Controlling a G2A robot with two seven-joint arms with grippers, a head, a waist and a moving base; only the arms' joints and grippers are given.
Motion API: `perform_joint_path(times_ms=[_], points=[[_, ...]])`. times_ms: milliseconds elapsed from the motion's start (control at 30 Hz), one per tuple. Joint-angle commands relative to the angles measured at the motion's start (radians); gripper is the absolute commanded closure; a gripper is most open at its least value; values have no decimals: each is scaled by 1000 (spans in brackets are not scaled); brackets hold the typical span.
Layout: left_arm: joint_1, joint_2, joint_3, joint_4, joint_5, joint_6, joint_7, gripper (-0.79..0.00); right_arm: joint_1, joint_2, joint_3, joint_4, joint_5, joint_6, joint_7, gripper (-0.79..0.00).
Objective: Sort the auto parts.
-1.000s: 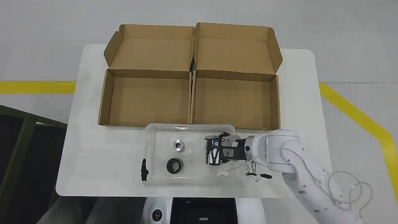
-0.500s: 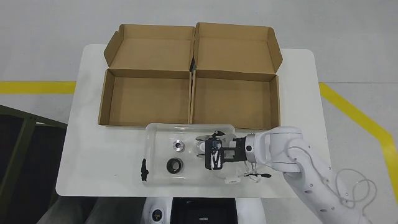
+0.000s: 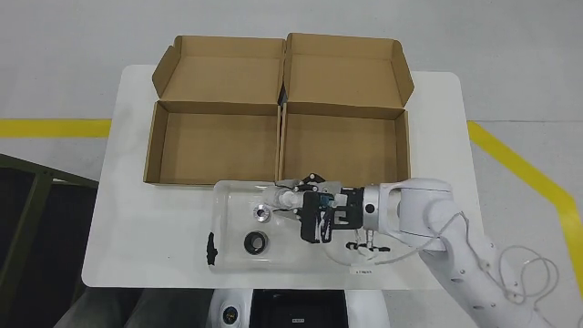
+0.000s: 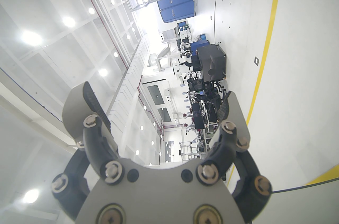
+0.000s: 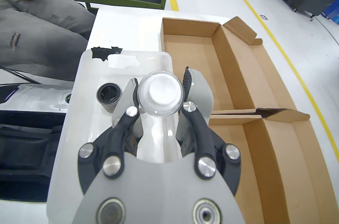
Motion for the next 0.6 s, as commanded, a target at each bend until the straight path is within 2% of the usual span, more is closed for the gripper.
perform_joint_path(times_ms=[0, 567], points=[[0, 0, 0, 0, 0, 0, 0, -785, 13, 0, 12, -1, 8, 2, -27, 0], [0, 0, 0, 0, 0, 0, 0, -785, 67, 0, 76, 14, 74, 10, -160, 0]])
